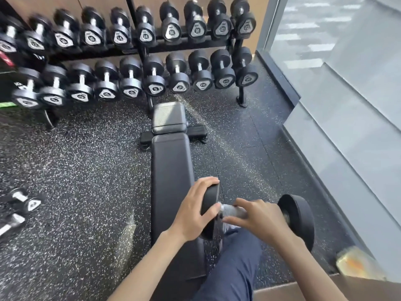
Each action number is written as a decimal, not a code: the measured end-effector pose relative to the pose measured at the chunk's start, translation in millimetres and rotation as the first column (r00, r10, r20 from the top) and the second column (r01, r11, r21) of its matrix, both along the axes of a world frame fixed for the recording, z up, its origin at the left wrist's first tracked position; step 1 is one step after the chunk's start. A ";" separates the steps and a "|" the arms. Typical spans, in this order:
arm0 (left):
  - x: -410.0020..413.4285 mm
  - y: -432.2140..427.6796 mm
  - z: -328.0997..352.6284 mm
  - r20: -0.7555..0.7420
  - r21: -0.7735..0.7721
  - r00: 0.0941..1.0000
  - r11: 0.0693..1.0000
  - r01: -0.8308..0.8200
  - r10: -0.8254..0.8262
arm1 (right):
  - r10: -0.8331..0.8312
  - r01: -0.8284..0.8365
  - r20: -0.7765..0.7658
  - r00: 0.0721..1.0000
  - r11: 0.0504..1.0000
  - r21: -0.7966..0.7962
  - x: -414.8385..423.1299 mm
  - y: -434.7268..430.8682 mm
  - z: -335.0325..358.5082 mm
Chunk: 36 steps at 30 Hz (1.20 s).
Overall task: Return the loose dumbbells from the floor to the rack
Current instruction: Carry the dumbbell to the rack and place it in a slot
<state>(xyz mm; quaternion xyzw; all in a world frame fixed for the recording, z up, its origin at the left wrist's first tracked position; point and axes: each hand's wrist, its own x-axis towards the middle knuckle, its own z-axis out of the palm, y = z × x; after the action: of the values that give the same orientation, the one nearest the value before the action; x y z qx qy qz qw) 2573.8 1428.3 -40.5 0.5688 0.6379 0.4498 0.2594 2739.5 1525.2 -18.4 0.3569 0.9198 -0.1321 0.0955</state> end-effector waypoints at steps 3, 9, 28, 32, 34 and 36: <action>-10.1 37.4 -7.9 0.011 0.009 1.000 1.000 0.008 -0.008 | 0.009 -0.009 0.012 1.000 1.000 0.010 -7.6 35.0 -9.2; -33.4 141.5 -17.6 -0.004 -0.073 1.000 0.997 0.023 -0.024 | 0.033 -0.024 0.098 0.995 0.995 -0.092 -32.5 142.3 -8.7; -63.0 460.7 -14.3 0.052 -0.032 0.998 0.999 -0.040 0.042 | -0.028 0.035 0.050 0.998 0.989 -0.144 -70.1 460.5 -7.5; -48.1 537.0 -14.9 0.048 -0.011 0.992 0.993 -0.116 0.117 | 0.023 -0.015 0.048 0.999 0.984 -0.177 -63.0 547.1 -4.1; -38.9 575.7 -11.0 0.043 -0.010 0.986 0.987 -0.159 0.159 | 0.063 -0.050 0.064 0.996 0.980 -0.192 -59.8 591.1 3.5; -29.9 611.9 -6.0 0.072 -0.007 0.979 0.982 -0.190 0.190 | 0.097 -0.079 0.085 0.992 0.978 -0.194 -55.2 631.0 11.0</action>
<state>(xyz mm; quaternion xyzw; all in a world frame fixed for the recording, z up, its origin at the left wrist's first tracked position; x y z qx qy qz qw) 2543.8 2040.3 -46.5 0.4885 0.6796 0.4928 0.2380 2684.3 2156.1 -7.4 0.3110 0.9123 -0.1980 0.1782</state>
